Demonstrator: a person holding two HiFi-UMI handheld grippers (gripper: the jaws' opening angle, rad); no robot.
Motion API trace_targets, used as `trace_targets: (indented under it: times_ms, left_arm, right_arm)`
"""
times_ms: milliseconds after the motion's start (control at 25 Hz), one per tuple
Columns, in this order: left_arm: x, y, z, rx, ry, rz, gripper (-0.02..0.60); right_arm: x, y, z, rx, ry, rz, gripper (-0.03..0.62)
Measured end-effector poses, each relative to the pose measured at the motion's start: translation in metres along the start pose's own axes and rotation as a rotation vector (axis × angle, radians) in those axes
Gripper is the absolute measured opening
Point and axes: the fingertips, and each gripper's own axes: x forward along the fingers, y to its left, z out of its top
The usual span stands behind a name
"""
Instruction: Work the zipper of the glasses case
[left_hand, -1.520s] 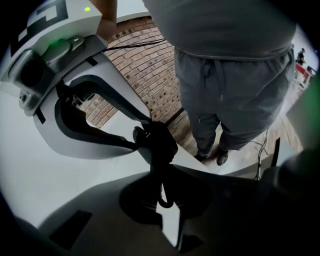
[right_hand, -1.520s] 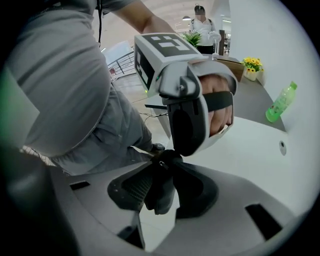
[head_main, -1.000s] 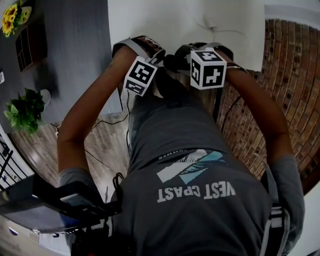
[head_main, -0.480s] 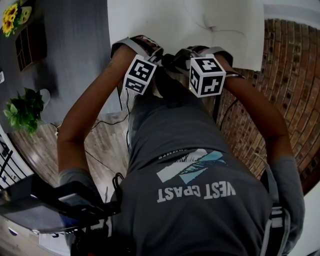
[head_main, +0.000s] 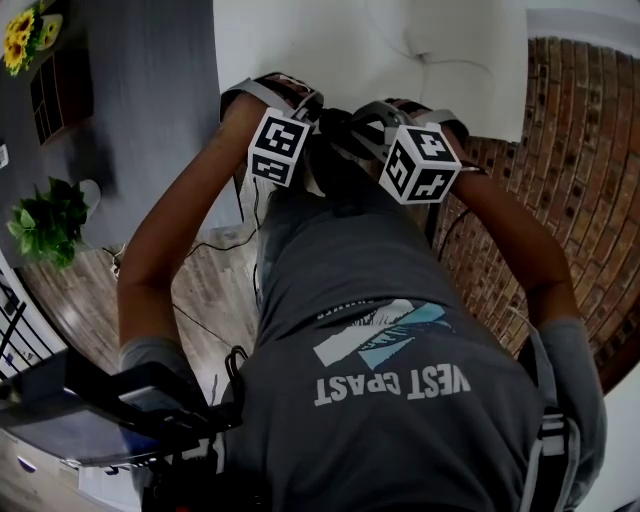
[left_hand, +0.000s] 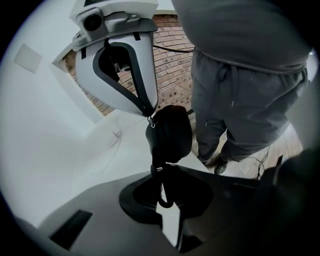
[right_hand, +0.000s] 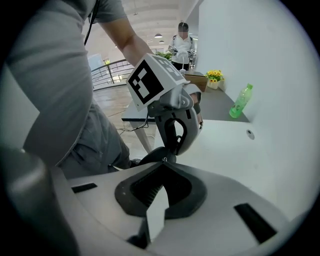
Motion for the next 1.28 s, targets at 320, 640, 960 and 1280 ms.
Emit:
trace_targets:
  times_ms: [320,640,960,1280]
  left_arm:
    - [-0.005,0.016,-0.024,-0.090,0.041,0.066,0.020]
    - [-0.010,0.024,-0.005,0.017,0.046,0.085,0.020]
    - [-0.009,0.023,0.007,0.126,0.048,0.068,0.020]
    - [-0.007,0.025,0.011,0.133,0.046,0.061,0.020]
  right_arm:
    - [-0.006,-0.023,-0.013,-0.013,0.001,-0.109,-0.008]
    - [-0.005,-0.019,0.019,-0.035,-0.067,0.059,0.069]
    - [0.003,-0.009,0.009,-0.186,0.091,0.280,0.112]
    - [-0.010,0.006,0.008,-0.192,0.130,0.412,0.112]
